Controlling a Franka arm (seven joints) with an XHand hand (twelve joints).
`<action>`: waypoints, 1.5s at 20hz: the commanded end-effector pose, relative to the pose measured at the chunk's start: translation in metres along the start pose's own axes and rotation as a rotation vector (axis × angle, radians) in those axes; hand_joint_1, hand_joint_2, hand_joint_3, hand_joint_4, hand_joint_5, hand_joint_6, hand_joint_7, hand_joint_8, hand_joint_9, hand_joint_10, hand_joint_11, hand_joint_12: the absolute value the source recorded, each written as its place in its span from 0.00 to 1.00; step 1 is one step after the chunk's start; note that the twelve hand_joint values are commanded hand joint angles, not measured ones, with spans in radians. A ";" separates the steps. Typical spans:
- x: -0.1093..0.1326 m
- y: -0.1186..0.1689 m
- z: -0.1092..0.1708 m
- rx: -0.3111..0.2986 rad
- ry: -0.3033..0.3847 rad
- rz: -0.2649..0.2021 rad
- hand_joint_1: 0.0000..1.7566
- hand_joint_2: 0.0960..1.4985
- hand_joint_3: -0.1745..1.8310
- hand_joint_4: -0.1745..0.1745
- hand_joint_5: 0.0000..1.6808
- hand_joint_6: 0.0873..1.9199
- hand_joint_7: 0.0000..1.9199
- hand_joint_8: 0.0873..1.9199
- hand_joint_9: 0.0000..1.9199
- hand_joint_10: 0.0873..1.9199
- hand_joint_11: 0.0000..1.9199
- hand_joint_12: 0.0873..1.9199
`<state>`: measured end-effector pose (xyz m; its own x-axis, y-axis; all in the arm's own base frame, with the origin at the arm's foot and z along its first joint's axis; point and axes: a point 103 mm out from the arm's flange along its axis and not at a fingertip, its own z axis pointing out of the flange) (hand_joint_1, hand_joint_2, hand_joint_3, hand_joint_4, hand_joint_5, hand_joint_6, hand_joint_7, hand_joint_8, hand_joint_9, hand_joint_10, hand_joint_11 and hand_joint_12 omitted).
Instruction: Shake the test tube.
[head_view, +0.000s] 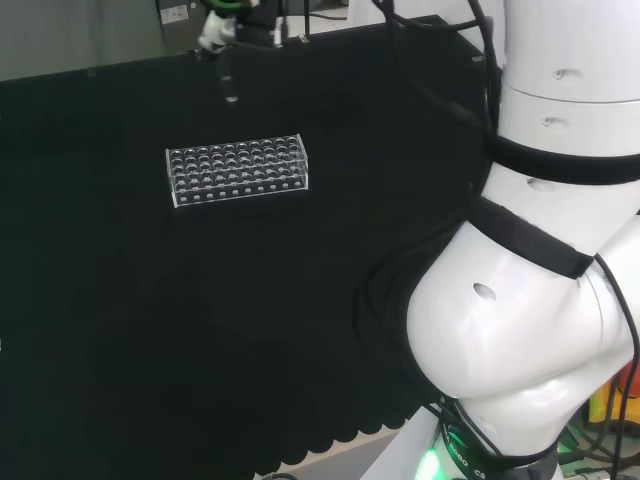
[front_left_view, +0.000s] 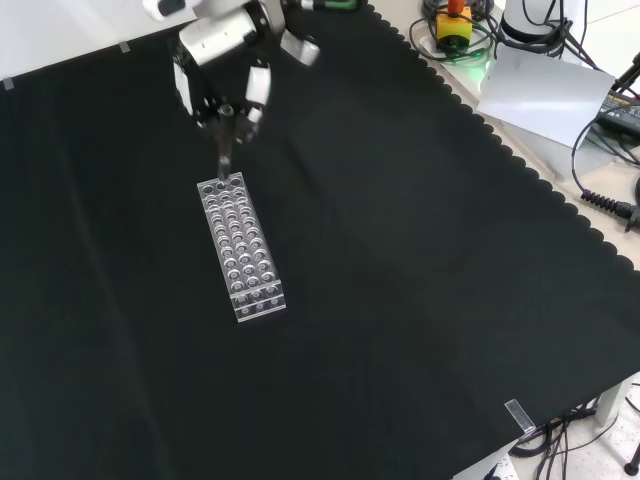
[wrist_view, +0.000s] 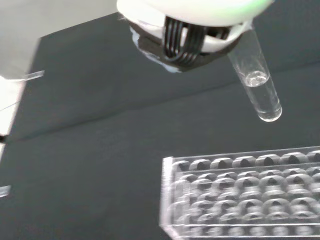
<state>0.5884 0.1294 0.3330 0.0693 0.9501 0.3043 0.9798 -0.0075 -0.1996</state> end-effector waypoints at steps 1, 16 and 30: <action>0.043 -0.005 0.008 0.027 0.036 -0.088 0.81 0.51 0.25 0.00 0.75 0.26 0.87 0.24 0.66 0.29 0.57 0.51; -0.096 0.001 -0.040 -0.049 -0.093 0.163 0.81 0.51 0.25 0.00 0.75 0.25 0.87 0.25 0.66 0.29 0.57 0.52; -0.191 -0.004 -0.103 -0.163 -0.182 0.355 0.81 0.51 0.25 0.00 0.75 0.25 0.87 0.25 0.66 0.28 0.57 0.52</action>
<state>0.5874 -0.0711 0.3629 0.3646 0.9271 0.0867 0.9266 -0.3520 -0.1323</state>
